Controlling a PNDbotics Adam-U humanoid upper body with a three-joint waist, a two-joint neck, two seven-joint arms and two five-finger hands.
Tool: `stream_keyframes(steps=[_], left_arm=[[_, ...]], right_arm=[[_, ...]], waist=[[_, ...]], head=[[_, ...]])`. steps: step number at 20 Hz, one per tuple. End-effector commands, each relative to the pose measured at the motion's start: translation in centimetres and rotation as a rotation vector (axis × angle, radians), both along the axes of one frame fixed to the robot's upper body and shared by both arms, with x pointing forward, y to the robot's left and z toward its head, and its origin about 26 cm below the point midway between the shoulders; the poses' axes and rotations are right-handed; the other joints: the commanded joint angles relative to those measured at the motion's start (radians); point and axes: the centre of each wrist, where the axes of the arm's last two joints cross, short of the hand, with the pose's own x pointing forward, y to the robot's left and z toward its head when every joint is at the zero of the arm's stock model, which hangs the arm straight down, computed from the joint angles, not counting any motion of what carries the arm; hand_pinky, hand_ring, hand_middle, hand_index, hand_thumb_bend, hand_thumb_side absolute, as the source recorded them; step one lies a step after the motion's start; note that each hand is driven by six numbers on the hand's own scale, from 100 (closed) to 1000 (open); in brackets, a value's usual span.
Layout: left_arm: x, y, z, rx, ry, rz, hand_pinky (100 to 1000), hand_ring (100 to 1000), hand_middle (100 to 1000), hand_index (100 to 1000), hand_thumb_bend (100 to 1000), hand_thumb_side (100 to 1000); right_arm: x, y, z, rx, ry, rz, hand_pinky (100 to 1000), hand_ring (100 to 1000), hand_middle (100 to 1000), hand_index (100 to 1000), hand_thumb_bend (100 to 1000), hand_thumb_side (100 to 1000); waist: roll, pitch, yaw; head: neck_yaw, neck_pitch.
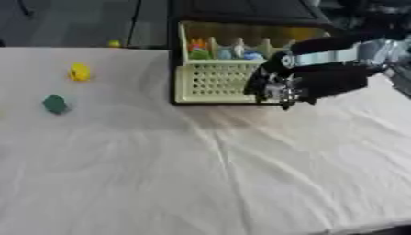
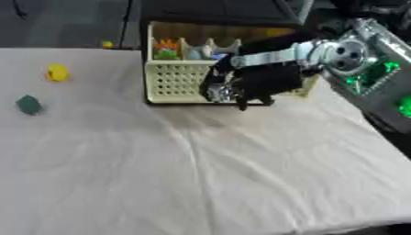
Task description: Pick up objects from table and place into drawer.
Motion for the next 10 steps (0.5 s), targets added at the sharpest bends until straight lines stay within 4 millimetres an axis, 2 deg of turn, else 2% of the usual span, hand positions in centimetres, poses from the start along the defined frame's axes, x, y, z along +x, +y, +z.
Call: stream_keyframes(steps=[1,10], left_arm=[[-0.3,0.2,0.7,-0.001,-0.023,0.005,403,603,806,820,143,936],[-0.3,0.0,0.6,-0.007,-0.013,0.000,401,602,805,818,127,940]], right_arm=[[-0.1,-0.8,0.4,-0.008,0.077,-0.067,362,539,678,846,100,1000],[0.5,-2.1,-0.2,0.009,0.112,-0.135,372,551,682,839,100,1000]], waist=[[0.004,-0.014,0.002],[0.008,0.003,0.005]], head=[[0.007,-0.010],[0.022,-0.020]])
